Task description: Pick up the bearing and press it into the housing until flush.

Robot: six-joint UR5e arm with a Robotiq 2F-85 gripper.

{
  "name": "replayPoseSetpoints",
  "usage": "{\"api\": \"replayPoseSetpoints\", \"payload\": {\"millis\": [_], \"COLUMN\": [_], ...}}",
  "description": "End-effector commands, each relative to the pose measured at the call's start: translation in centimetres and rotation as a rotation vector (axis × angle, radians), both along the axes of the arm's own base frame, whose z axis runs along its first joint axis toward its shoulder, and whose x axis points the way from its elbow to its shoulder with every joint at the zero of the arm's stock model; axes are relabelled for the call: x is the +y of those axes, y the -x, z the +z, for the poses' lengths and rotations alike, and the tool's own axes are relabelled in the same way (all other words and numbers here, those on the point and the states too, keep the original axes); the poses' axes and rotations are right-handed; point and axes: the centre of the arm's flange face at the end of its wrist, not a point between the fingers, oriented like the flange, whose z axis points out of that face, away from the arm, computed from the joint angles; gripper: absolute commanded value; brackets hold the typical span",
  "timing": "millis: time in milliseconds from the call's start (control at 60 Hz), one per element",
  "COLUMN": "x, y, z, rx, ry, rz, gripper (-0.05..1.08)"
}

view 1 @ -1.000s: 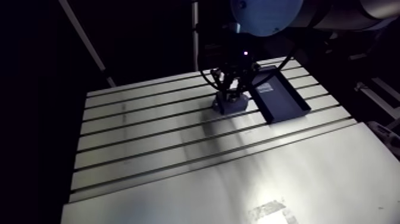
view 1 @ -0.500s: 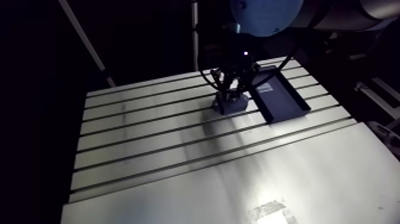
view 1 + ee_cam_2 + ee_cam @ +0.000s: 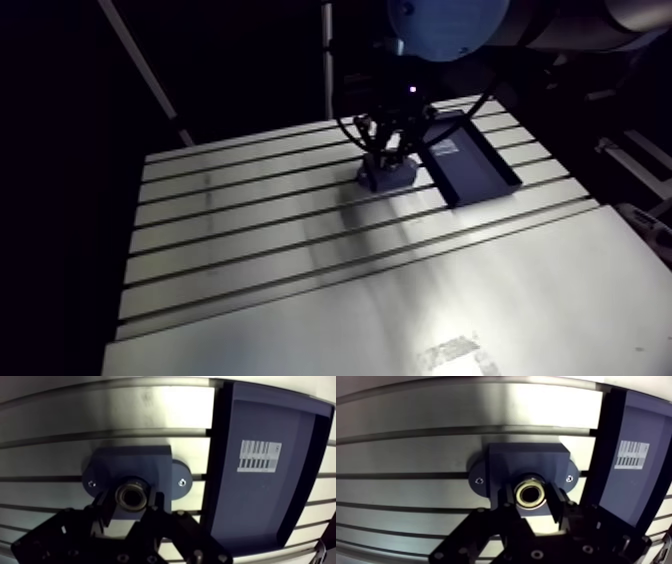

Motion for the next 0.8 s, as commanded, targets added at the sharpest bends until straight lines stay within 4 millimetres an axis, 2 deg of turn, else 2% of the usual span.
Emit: {"api": "replayPoseSetpoints", "payload": {"millis": [17,800], "x": [0.01,0.04], "y": [-0.02,0.1], "z": [-0.02,0.12], "rx": [0.0,0.004], "ry": [0.0,-0.002], "rz": [0.0,-0.002], "gripper": [0.65,0.65]}}
